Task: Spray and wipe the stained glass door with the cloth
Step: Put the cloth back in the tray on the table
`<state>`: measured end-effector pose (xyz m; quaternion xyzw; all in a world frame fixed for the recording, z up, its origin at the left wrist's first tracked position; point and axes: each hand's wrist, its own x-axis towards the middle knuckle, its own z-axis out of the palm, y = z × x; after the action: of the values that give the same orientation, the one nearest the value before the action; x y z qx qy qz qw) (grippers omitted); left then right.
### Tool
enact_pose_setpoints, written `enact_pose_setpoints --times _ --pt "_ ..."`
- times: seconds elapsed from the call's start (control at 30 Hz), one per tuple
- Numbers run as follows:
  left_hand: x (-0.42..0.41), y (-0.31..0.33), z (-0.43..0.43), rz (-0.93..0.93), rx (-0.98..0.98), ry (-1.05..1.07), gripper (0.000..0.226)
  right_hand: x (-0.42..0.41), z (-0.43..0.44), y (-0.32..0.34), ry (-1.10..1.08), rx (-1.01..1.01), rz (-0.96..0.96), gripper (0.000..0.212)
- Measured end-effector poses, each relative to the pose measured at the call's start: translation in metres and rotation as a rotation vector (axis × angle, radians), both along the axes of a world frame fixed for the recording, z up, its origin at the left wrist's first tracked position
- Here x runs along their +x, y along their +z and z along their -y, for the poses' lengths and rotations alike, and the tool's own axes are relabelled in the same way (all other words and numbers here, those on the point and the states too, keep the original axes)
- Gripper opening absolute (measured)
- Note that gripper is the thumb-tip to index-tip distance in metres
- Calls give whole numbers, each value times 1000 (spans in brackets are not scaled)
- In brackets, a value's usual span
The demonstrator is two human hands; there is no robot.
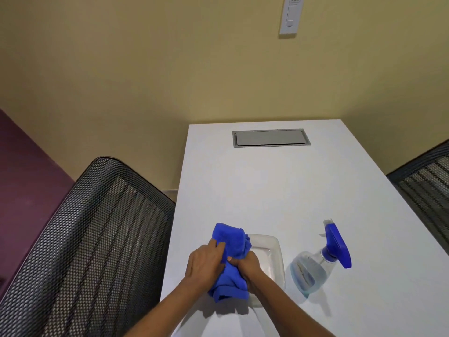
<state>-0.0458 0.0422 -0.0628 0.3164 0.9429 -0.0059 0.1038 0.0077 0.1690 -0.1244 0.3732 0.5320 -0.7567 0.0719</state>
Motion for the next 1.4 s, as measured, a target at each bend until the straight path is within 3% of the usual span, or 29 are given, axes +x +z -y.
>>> enact_pose_setpoints --times 0.1,0.2,0.27,0.4,0.57,0.63,0.73,0.8,0.93,1.07,1.23,1.4 --pt "0 -3 1 -79 -44 -117 34 -3 2 -6 -16 50 41 17" --pt "0 -15 -4 -16 19 -177 9 -6 1 -11 92 271 101 12" --pt "-3 -25 -6 -42 47 -221 18 -9 2 -11 200 463 139 14" --pt "-8 -31 -10 -43 -95 -291 20 -11 6 -4 341 748 253 14" --pt "-7 -39 -12 -10 -257 -330 27 -9 10 6 356 1082 444 53" --pt "-6 -39 -13 5 -295 -337 31 -4 8 11 437 1247 355 41" --pt "-7 -37 -14 16 -336 -342 30 4 3 19 563 1251 107 3" --pt "-6 -35 -14 31 -278 -301 24 8 1 23 642 1271 40 16" --pt "0 -25 -9 -23 -113 -183 17 6 1 25 594 1225 69 34" --pt "2 -22 -9 -39 -153 -184 31 2 4 23 710 1177 -48 10" --pt "-1 -31 -7 -24 -283 -207 75 -3 6 14 904 1232 -30 48" --pt "-2 -39 -11 -50 -376 -234 79 -6 6 7 1105 1199 179 81"
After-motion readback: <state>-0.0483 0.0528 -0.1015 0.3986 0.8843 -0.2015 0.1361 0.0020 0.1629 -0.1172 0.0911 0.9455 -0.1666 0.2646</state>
